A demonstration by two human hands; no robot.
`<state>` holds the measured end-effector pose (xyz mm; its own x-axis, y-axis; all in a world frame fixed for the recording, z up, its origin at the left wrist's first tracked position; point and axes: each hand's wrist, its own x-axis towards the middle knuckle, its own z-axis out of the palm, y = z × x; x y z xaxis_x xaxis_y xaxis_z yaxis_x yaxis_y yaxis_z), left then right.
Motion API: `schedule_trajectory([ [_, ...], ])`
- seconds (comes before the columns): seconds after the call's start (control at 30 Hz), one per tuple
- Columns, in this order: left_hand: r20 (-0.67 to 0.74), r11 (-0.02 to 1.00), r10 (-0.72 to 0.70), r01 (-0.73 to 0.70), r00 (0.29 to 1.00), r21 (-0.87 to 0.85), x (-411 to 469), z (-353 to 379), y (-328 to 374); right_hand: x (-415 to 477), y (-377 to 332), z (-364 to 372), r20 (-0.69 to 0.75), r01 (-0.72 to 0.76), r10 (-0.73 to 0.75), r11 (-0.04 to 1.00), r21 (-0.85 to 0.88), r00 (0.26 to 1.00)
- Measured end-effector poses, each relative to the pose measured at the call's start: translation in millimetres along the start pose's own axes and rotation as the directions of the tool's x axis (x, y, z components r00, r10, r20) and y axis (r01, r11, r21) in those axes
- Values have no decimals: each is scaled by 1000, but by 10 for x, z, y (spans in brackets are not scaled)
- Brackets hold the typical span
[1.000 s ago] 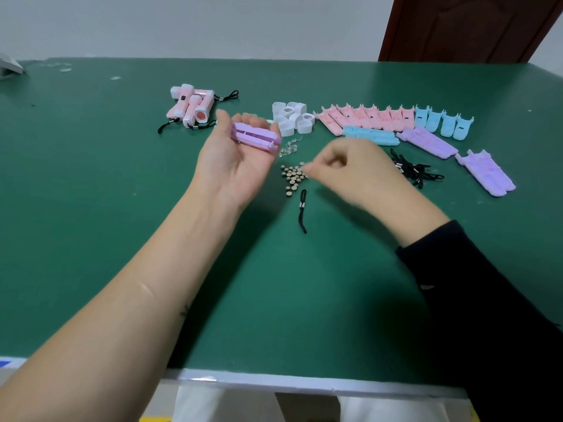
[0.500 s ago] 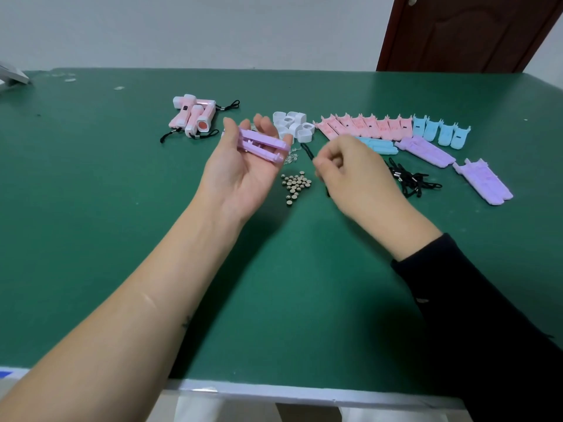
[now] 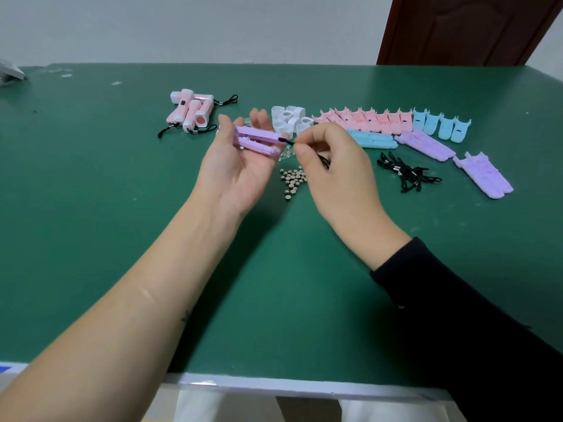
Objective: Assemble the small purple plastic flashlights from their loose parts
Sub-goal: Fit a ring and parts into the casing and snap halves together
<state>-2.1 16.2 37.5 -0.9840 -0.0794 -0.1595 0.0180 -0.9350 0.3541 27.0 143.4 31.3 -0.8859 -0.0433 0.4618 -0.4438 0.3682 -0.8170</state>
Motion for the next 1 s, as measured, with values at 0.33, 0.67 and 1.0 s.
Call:
schedule_trajectory([
  [0.33, -6, 1000, -22, 22, 1000, -16, -16, 6, -12, -15, 26, 12, -5, 69, -71, 989, -128, 997],
  [0.67, -4, 999, -24, 24, 1000, -28, -32, 25, -24, -20, 26, 21, 22, 73, -71, 988, -138, 997],
  [1.0, -4, 1000, 6, -6, 1000, -7, -24, 25, -27, -31, -4, 18, 49, 71, -66, 991, -117, 997],
])
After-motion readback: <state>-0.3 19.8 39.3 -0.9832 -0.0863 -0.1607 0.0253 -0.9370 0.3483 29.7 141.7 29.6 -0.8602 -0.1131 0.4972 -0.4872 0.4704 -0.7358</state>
